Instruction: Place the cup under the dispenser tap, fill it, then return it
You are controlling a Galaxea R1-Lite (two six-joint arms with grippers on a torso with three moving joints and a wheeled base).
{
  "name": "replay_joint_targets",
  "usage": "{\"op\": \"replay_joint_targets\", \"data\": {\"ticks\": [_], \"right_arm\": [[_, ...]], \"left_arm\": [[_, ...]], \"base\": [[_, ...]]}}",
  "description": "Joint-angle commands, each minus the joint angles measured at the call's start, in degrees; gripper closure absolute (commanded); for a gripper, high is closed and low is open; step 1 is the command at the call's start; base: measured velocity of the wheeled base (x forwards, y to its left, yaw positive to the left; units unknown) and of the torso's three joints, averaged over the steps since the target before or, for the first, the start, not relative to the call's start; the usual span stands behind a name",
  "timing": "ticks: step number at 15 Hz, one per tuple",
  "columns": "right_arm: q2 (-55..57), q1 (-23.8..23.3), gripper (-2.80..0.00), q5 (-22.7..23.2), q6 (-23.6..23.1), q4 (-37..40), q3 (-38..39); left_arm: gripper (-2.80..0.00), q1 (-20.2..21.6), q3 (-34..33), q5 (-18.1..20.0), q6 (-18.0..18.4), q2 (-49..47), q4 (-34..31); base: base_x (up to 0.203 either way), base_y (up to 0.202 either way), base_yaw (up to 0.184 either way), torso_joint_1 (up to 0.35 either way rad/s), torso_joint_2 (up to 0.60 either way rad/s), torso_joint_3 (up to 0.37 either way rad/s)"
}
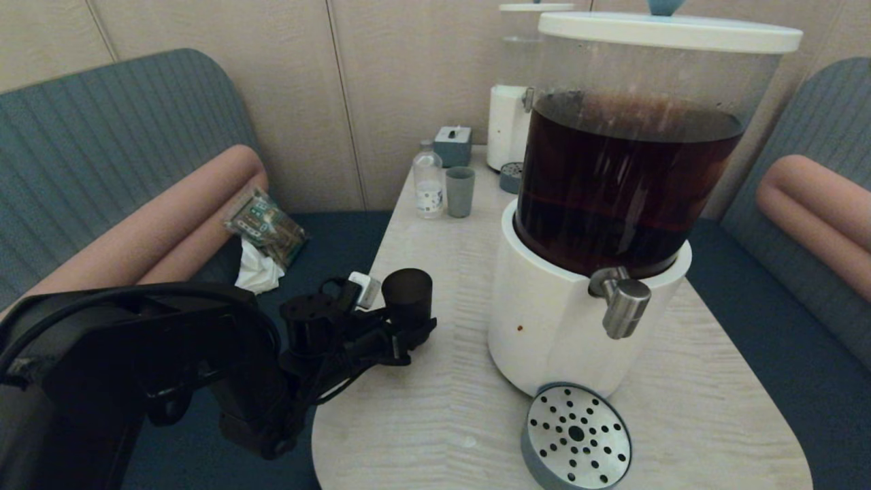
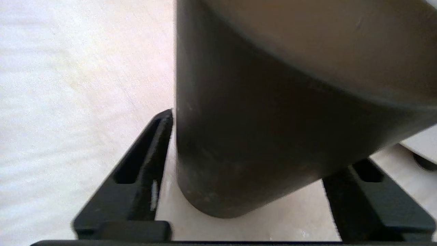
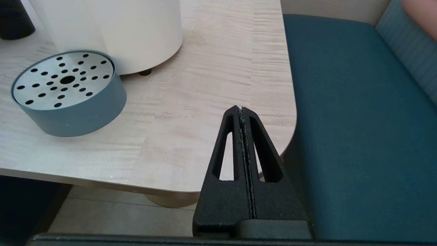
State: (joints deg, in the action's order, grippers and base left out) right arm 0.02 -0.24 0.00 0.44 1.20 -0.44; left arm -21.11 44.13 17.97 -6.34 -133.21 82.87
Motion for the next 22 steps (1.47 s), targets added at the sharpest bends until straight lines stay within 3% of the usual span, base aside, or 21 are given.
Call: {"op": "replay_joint_targets", "data": {"ticks": [1, 6, 10, 15, 22], "right_arm": [[-0.11, -0.02, 0.00, 0.00, 0.00, 0.03, 0.00], [-0.11, -0.02, 0.00, 0.00, 0.00, 0.03, 0.00], [-0.11, -0.02, 0.00, 0.00, 0.00, 0.03, 0.00], [-0.11, -0.02, 0.00, 0.00, 0.00, 0.03, 0.00], [-0.11, -0.02, 0.00, 0.00, 0.00, 0.03, 0.00]], "left_arm": [[-2.80, -0.04, 0.08, 0.14, 0.01, 0.30, 1.23], [-2.80, -0.07, -1.56, 0.14, 0.01, 2.58, 1.59], [-2.80, -0.07, -8.72, 0.17, -0.02, 7.62, 1.87], [-2.80, -0.20, -20.09, 0.29, -0.15, 17.54, 1.79], [-2.80, -0.24, -28.23, 1.34, -0.79, 36.34, 1.11]], "base": [[0.000, 0.000, 0.000, 0.000, 0.00, 0.000], [0.000, 0.000, 0.000, 0.000, 0.00, 0.000], [0.000, 0.000, 0.000, 0.000, 0.00, 0.000], [0.000, 0.000, 0.000, 0.000, 0.00, 0.000], [0.000, 0.000, 0.000, 0.000, 0.00, 0.000]]}}
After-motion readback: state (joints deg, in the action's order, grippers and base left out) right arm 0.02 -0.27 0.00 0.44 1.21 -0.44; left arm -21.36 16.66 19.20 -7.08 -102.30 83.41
